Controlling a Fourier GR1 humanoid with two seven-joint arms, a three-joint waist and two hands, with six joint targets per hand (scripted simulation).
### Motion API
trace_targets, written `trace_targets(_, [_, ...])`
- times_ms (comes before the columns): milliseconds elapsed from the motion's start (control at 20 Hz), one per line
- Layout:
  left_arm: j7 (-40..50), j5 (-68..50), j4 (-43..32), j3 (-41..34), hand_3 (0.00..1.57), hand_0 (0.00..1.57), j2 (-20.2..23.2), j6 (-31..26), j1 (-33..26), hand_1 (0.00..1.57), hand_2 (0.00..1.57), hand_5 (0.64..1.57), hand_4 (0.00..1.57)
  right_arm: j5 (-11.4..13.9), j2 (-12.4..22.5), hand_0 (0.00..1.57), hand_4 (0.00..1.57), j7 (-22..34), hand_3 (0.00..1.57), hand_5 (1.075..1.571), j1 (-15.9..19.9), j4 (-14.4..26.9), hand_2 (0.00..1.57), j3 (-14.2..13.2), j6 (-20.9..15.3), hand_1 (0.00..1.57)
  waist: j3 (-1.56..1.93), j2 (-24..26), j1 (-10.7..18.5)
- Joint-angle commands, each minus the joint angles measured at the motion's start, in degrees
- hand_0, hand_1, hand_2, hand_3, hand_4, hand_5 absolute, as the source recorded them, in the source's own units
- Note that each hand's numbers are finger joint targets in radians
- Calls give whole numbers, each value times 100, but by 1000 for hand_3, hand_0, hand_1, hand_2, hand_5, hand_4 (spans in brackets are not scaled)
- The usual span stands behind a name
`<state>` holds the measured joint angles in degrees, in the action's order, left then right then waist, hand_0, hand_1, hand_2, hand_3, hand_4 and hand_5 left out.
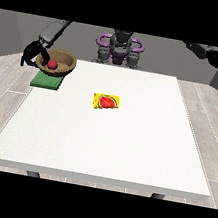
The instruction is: Pick the cup and pour the ball into the bowl, then pick the bowl and place it on the pad
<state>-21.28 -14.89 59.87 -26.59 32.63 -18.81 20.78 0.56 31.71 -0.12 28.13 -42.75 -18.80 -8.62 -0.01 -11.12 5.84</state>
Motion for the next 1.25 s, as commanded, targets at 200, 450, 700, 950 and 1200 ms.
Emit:
trace_targets(200, [35, -435, -433, -494, 0, 0, 793, -559, 201, 0, 0, 1559, 1185, -270, 299, 1571, 544, -76, 252, 1561, 236, 521, 1571, -508, -128, 1571, 5, -303, -4])
trace_targets(450, [43, -442, -70, -352, 0, 0, 645, -499, 184, 0, 0, 1551, 1175, -134, 377, 850, 0, -402, 1102, 1513, 329, 1093, 880, -514, -205, 850, 9, -543, 143])
trace_targets(700, [-244, -321, -453, -424, 0, 0, 695, -401, 132, 0, 0, 1549, 1178, -247, 555, 0, 0, -223, 444, 1412, 598, 1000, 363, -463, 251, 0, 2, -435, -24])
trace_targets(950, [971, -203, 938, 587, 0, 0, -375, 113, 161, 0, 0, 1559, 902, 63, 607, 0, 0, 43, 0, 1359, 533, 1418, 0, -221, 229, 0, 23, 589, 45])
trace_targets(1200, [972, 217, 208, 834, 0, 0, -685, 309, -375, 0, 0, 1559, 902, -81, 224, 0, 476, 879, 0, 1434, 1179, 646, 0, 118, 757, 0, -18, 1806, -332])
